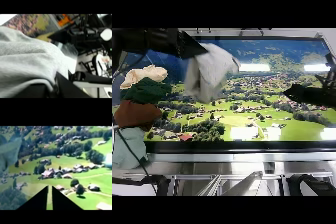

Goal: Fold the shirts.

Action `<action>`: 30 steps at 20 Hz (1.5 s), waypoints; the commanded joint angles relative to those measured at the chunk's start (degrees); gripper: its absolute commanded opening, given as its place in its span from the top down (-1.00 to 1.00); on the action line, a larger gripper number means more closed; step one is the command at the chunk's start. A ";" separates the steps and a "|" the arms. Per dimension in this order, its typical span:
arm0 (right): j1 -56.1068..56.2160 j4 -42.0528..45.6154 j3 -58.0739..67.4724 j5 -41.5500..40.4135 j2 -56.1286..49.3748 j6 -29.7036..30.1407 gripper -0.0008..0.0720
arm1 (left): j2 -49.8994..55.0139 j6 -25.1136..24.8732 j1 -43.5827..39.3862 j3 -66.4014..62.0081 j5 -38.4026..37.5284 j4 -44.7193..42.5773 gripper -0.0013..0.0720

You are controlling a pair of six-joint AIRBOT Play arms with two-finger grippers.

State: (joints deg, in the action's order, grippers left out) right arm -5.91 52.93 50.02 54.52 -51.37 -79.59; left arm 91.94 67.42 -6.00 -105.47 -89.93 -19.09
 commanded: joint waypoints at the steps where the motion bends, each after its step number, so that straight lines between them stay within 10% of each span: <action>1: -2.60 -0.04 0.70 6.19 1.95 0.79 -0.40 | -4.24 1.14 -4.90 7.32 -0.79 -5.90 -0.78; 2: -2.58 -0.07 0.70 7.41 1.70 0.79 -0.82 | -4.39 1.22 -5.27 8.39 -0.50 -7.10 -0.99; 10: 0.15 -1.90 -6.12 6.93 -4.31 0.83 -0.82 | -4.33 3.45 5.33 16.37 5.01 -40.61 -0.98; 14: 11.39 -7.74 -8.57 -1.66 -16.35 3.72 -0.79 | -1.70 2.86 8.94 29.51 20.52 -40.28 -0.96; 23: 22.05 -29.92 -5.97 -5.42 -36.65 18.71 -0.77 | 20.90 -3.93 3.58 19.34 19.80 -27.85 -0.91; 25: 21.81 -31.15 -5.35 -4.31 -36.54 20.13 0.07 | 23.74 -3.85 2.01 13.84 18.73 -26.16 -0.91; 26: 21.62 -31.17 -4.96 -2.99 -36.33 21.20 0.62 | 24.63 -3.06 1.29 11.65 18.18 -25.75 -0.55; 27: 21.27 -31.12 -4.50 -1.18 -36.00 21.38 0.94 | 25.20 -2.40 0.57 9.44 16.46 -25.90 0.48; 28: 20.57 -31.04 -4.11 0.52 -35.39 21.38 0.94 | 25.29 -2.73 0.22 7.78 13.94 -25.92 0.95; 30: 17.88 -30.93 -3.45 4.66 -33.07 21.92 0.94 | 24.98 -2.05 0.35 3.54 6.47 -25.94 0.95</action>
State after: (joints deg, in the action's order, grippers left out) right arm 14.15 23.49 45.56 53.60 -86.11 -59.64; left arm 115.87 64.45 -4.93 -96.01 -74.85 -46.19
